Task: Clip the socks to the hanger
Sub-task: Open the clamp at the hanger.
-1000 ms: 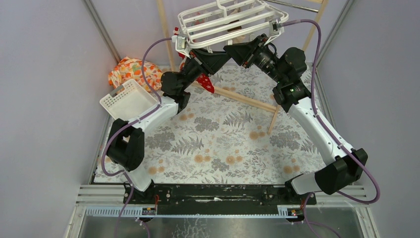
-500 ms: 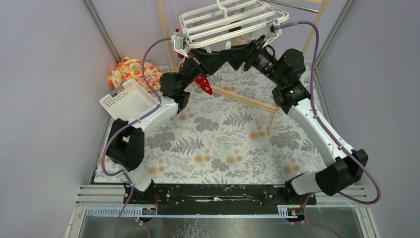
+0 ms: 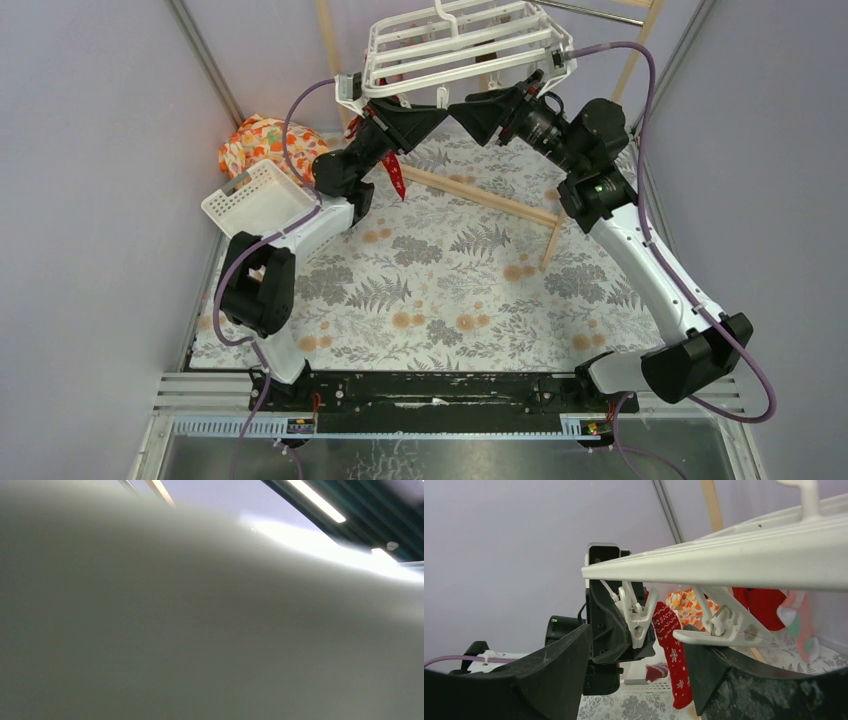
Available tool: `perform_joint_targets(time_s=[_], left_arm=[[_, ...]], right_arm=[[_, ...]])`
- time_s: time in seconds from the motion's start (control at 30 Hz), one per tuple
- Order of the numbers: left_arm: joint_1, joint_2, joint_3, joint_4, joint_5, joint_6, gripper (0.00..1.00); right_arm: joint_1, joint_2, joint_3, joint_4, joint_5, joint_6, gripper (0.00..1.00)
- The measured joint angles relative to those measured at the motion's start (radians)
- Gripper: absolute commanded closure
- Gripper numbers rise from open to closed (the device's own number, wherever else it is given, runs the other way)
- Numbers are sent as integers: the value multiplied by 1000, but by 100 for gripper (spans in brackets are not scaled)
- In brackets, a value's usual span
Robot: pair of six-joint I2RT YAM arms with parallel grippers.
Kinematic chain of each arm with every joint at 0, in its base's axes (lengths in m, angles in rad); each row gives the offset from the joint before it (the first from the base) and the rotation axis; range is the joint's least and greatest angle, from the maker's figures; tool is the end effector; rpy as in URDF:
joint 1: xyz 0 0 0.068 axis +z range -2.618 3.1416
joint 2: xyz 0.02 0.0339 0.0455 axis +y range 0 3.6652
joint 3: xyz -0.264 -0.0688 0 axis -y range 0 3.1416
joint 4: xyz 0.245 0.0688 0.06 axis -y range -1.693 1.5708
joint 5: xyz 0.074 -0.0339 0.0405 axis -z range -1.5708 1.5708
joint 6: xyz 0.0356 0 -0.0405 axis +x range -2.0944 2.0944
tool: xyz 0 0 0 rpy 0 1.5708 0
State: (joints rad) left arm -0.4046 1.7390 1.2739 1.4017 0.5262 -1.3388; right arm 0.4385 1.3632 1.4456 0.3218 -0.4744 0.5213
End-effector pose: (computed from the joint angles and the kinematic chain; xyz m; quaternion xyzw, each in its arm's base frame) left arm 0.3351 -0.1629 0.4019 0.0851 0.3801 -0.7544 0.5283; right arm 0.2665 0.1429 0.4934 -0.1738 0.5430 0.4894 0.6599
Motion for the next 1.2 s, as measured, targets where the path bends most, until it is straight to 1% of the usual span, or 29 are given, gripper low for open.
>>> perform_joint_targets(time_s=[0.3,0.53,0.77,1.2], left_arm=[[19,87,35,132,48,-174,100],[21,106,50,149,72,-259,100],[21,106,58,153,95,-303,100],[21,110,65,153,103,-317,100]], right_arm=[[-4,13,50,2,-58,31,32],[-4,49,60,-12,-70,32,32],[-5,50,66,-56,-67,2,32],[-3,79,79,-52,-62,15,36]])
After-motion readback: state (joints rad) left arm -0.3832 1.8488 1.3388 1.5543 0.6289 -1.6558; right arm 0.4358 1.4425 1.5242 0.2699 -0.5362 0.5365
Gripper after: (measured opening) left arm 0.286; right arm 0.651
